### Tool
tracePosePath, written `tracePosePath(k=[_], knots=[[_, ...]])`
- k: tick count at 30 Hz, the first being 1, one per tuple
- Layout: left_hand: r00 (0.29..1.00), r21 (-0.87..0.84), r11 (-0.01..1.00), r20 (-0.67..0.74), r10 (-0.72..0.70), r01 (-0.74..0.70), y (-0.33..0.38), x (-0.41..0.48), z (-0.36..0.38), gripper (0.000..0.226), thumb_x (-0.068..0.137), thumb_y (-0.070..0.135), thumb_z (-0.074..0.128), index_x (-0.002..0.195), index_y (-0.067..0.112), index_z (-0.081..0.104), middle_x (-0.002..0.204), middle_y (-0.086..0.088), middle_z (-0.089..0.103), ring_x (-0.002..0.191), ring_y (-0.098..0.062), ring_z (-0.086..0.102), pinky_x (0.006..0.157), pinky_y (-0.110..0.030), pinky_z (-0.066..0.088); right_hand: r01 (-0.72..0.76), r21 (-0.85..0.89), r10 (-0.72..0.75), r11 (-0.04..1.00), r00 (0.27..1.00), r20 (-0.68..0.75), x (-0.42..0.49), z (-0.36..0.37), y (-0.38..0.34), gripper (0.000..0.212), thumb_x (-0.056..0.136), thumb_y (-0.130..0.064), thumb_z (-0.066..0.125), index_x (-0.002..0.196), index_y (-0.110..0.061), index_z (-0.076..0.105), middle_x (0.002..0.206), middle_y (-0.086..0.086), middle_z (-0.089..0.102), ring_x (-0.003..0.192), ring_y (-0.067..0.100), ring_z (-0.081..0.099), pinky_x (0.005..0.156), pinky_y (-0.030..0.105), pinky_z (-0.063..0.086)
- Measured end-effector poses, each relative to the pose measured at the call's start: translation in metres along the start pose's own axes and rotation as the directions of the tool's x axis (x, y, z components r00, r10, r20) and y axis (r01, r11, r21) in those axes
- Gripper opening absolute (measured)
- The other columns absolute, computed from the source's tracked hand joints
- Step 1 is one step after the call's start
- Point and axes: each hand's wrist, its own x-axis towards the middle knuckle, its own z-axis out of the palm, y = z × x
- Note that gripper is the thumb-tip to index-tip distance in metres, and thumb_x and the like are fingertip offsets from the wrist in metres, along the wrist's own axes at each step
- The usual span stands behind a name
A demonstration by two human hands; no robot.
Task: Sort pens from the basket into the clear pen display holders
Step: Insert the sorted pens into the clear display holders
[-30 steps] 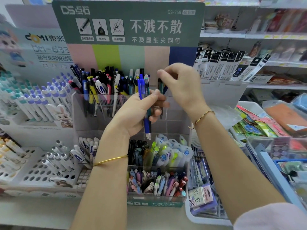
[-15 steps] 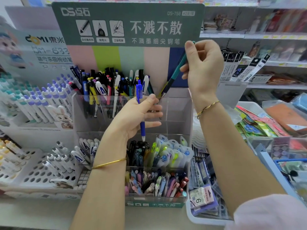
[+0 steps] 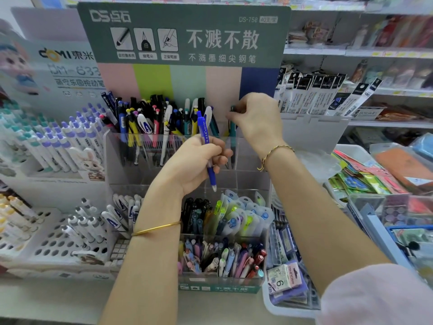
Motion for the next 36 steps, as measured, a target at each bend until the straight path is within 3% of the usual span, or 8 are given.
tracePosePath(k=[5,10,15,18,20,27,33,36], knots=[[0.998,0.067,0.996,0.043,0.051,-0.053,0.003,0.0,0.003,0.012,0.101,0.007,0.045,0.09,0.009,0.051,0.073,-0.005,0.063,0.053,-0.008,0.052,0.048,-0.019,0.041,0.118,0.293,-0.083,0.949,0.988,-0.128,-0.026,-0.013,-0.003,0.014,0.09,-0.022,0.064,0.095,-0.011,0.068,0.085,-0.001,0.066,0.082,0.016,0.061,0.077,0.032,0.049],[0.991,0.179,0.978,0.103,0.087,-0.105,0.005,0.0,0.008,0.012,0.101,0.007,0.045,0.099,0.01,0.057,0.071,-0.005,0.06,0.053,-0.01,0.046,0.05,-0.022,0.039,0.097,0.52,-0.231,0.849,0.953,0.198,-0.043,-0.02,-0.007,0.008,0.087,-0.02,0.069,0.08,-0.017,0.067,0.071,-0.001,0.066,0.06,0.023,0.064,0.054,0.033,0.054],[0.997,0.128,0.991,0.072,0.017,-0.027,0.001,-0.002,0.004,0.011,0.1,0.008,0.048,0.091,0.008,0.054,0.069,-0.003,0.064,0.053,-0.009,0.056,0.053,-0.02,0.051,0.113,0.708,0.07,0.697,0.972,-0.223,-0.025,-0.028,-0.007,0.021,0.093,-0.013,0.058,0.076,-0.024,0.056,0.071,-0.003,0.06,0.058,0.007,0.056,0.052,0.02,0.046],[0.996,-0.065,0.994,0.037,-0.081,0.083,0.0,-0.005,0.001,0.029,0.104,0.023,0.04,0.099,0.001,0.058,0.082,-0.014,0.071,0.067,-0.017,0.071,0.065,-0.026,0.06,0.189,0.592,0.084,0.783,0.912,-0.402,-0.016,-0.029,-0.008,0.015,0.093,-0.019,0.055,0.08,-0.025,0.053,0.074,-0.006,0.058,0.068,0.017,0.059,0.06,0.034,0.05],[0.991,-0.149,0.98,0.043,-0.13,0.135,0.0,-0.005,0.0,0.045,0.105,0.035,0.032,0.104,-0.002,0.058,0.091,-0.019,0.073,0.08,-0.025,0.073,0.073,-0.032,0.061,0.215,0.462,-0.003,0.86,0.909,-0.417,-0.015,-0.024,-0.007,0.008,0.092,-0.017,0.056,0.086,-0.015,0.06,0.075,-0.008,0.056,0.07,0.016,0.055,0.065,0.028,0.043],[0.987,-0.18,0.971,0.044,-0.153,0.158,-0.002,-0.006,-0.005,0.063,0.103,0.048,0.022,0.106,-0.003,0.059,0.097,-0.023,0.071,0.09,-0.031,0.072,0.079,-0.037,0.06,0.055,0.109,-0.037,0.993,0.986,-0.165,-0.012,-0.005,0.0,0.019,0.089,-0.026,0.062,0.097,-0.008,0.064,0.093,0.006,0.066,0.09,0.027,0.059,0.072,0.033,0.043],[0.981,-0.225,0.957,0.11,-0.162,0.184,-0.002,-0.01,-0.008,0.078,0.099,0.06,0.016,0.11,-0.004,0.058,0.109,-0.027,0.068,0.101,-0.035,0.069,0.086,-0.042,0.056,-0.003,-0.334,-0.009,0.943,0.999,-0.036,-0.012,-0.002,-0.001,0.018,0.092,-0.023,0.062,0.106,-0.013,0.064,0.113,0.01,0.059,0.105,0.033,0.056,0.069,0.032,0.035],[0.977,-0.282,0.94,0.143,-0.159,0.194,-0.003,-0.016,-0.01,0.084,0.096,0.065,0.015,0.112,-0.005,0.058,0.112,-0.028,0.066,0.104,-0.037,0.067,0.088,-0.044,0.055,0.038,-0.318,-0.025,0.947,0.999,0.046,-0.015,-0.001,0.0,0.019,0.093,-0.024,0.058,0.107,-0.013,0.064,0.115,0.012,0.058,0.106,0.034,0.055,0.069,0.033,0.035]])
